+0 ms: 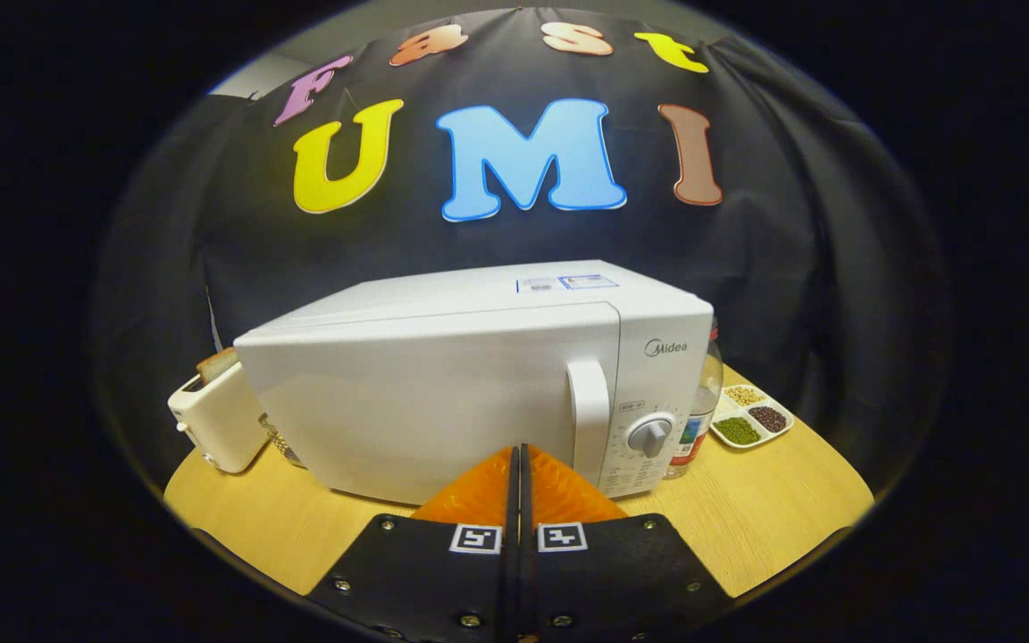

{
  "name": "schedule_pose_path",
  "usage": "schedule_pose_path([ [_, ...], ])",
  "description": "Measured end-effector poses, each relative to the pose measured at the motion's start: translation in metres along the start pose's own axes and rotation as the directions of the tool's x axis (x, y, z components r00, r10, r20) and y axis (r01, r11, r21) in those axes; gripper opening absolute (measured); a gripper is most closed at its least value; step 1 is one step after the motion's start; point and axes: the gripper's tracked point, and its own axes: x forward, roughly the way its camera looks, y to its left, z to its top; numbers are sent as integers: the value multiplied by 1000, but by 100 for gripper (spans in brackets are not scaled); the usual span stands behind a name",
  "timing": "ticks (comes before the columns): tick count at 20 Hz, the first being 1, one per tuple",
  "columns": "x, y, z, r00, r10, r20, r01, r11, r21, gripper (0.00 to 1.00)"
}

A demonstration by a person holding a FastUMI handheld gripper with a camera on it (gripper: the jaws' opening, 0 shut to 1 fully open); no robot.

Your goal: Open the microwave, put the food inside, and close the microwave door.

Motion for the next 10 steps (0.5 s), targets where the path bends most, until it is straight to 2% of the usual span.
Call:
schedule_pose_path([
  [5,-77,13,35,992,-19,123,20,1000,-7,1],
  [6,-95,18,41,990,-6,139,6,1000,-3,5],
  [7,-113,20,45,988,8,156,-7,1000,-3,16],
  [8,-132,20,50,985,11,174,-9,1000,-12,40],
  [9,-148,19,54,980,16,197,-12,1000,-22,49],
  [10,-167,22,56,977,31,213,-24,999,-34,64],
])
